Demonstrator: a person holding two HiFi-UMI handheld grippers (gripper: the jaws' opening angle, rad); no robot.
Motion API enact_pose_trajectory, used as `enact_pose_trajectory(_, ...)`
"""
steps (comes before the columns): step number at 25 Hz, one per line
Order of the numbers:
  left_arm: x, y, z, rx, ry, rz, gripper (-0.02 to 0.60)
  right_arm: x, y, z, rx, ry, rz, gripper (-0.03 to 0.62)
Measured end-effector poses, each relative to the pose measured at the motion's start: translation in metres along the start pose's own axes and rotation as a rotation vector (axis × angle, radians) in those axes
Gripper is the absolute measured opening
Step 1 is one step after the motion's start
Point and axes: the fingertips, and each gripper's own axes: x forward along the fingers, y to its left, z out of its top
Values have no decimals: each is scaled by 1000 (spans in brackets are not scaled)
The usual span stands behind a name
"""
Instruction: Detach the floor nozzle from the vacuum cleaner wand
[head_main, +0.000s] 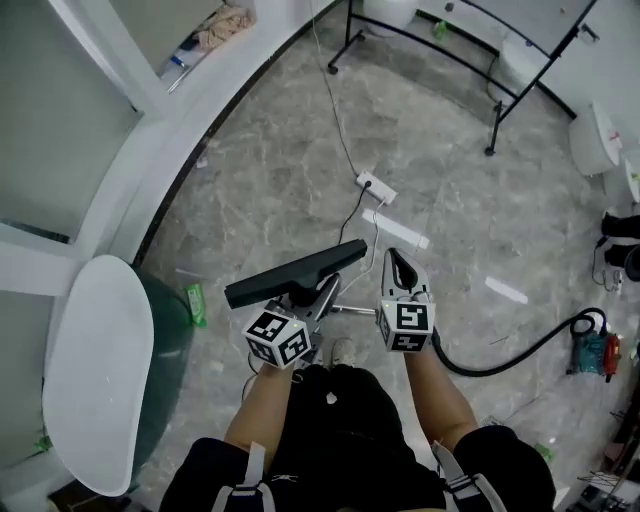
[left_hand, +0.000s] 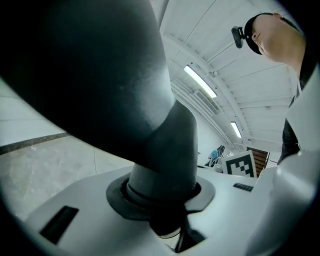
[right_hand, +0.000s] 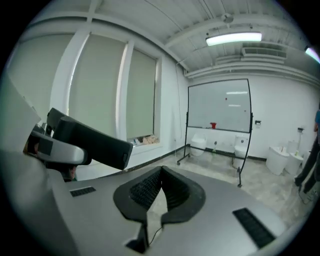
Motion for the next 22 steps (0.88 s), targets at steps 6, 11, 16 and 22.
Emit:
enact_pose_trajectory(6, -29, -80, 77, 30, 0, 27, 118, -104, -10, 119, 157, -175, -42, 17)
enact_pose_trajectory(11, -42, -132, 157, 154, -63, 54, 118, -139, -17, 188, 213, -266, -21, 17)
enact_pose_trajectory(16, -57, -156, 218, 205, -97, 85, 118, -156, -29, 256, 205, -359, -86, 17)
enact_pose_trajectory(22, -63, -177, 256, 321, -139, 108, 118, -171, -23, 293, 250, -443, -7, 15)
